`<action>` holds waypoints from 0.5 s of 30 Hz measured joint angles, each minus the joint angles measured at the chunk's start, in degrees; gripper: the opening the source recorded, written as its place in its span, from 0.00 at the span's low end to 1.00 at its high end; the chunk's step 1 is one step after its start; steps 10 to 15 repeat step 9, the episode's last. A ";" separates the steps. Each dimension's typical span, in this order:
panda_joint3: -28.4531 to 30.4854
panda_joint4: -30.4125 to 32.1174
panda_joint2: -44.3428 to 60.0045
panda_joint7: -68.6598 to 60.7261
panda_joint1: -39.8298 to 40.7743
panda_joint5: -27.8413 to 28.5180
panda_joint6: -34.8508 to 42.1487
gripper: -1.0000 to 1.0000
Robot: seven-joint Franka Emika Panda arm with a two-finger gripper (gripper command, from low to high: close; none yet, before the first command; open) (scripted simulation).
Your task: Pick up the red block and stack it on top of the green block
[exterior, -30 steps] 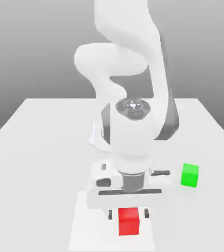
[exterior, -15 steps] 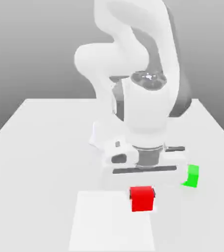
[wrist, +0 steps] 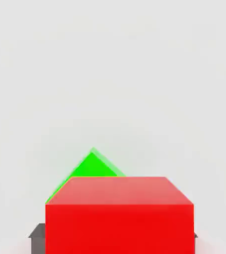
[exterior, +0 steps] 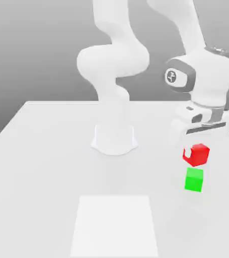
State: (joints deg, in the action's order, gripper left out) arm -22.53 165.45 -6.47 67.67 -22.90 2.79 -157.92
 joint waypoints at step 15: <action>-0.26 -0.30 8.56 5.12 2.14 7.27 -8.22 0.00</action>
